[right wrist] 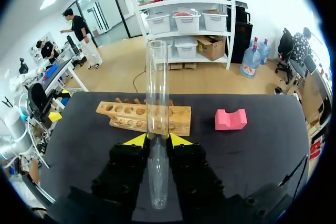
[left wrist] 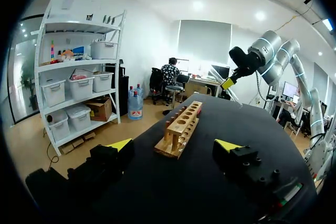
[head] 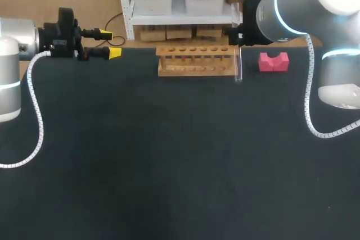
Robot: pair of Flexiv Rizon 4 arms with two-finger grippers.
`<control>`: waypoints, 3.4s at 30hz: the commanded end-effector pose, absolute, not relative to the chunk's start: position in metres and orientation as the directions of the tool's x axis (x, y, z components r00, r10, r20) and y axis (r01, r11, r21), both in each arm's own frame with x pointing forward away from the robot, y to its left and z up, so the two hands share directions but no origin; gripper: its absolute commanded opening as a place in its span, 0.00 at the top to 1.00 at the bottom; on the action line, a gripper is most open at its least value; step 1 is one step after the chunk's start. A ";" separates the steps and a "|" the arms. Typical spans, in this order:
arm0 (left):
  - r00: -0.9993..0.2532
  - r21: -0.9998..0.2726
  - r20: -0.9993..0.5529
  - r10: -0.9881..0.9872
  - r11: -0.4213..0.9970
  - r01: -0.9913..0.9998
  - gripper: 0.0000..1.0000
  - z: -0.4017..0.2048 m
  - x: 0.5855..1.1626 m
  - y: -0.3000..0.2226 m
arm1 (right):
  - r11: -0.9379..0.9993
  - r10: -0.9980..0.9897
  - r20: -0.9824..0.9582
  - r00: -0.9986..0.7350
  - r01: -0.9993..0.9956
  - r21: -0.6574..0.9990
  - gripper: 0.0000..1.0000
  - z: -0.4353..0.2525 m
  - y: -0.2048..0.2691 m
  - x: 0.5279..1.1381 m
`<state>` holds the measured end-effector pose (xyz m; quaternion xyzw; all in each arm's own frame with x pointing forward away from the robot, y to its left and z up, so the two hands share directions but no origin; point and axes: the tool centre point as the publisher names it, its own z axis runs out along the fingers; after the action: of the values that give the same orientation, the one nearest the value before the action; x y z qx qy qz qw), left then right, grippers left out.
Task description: Grasp the test tube, adjust it, and insert it.
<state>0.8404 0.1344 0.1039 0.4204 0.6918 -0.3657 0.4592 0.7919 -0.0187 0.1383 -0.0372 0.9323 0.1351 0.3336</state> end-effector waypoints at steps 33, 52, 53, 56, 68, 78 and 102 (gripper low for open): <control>-0.220 -0.116 -0.945 0.243 0.382 0.917 0.00 0.103 0.839 0.135 | 0.989 0.132 -0.984 0.119 -0.088 0.122 1.00 0.182 0.019 0.858; -0.220 -0.116 -0.945 0.243 0.382 0.917 0.00 0.103 0.839 0.135 | 0.998 0.060 -0.912 0.407 0.006 0.068 1.00 0.181 0.022 0.883; -0.220 -0.116 -0.945 0.243 0.382 0.917 0.00 0.103 0.839 0.135 | 0.998 0.061 -0.909 0.413 0.006 0.069 1.00 0.181 0.021 0.883; -0.220 -0.116 -0.945 0.243 0.382 0.917 0.00 0.103 0.839 0.135 | 0.998 0.060 -0.903 0.426 0.006 0.069 1.00 0.181 0.019 0.882; -0.220 -0.116 -0.945 0.243 0.382 0.917 0.00 0.103 0.839 0.135 | 0.997 0.073 -0.931 0.357 -0.037 0.064 1.00 0.185 0.015 0.882; -0.220 -0.116 -0.945 0.243 0.382 0.917 0.00 0.103 0.839 0.135 | 0.984 0.129 -0.987 0.101 -0.135 0.115 1.00 0.217 0.008 0.882; -0.220 -0.116 -0.945 0.243 0.382 0.917 0.00 0.103 0.839 0.135 | 0.990 0.067 -0.997 -0.028 -0.122 0.070 1.00 0.196 0.011 0.884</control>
<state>0.8404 0.1344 0.1039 0.4204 0.6918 -0.3657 0.4592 0.8802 0.0125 0.2033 -0.0036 0.7224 0.0478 0.6898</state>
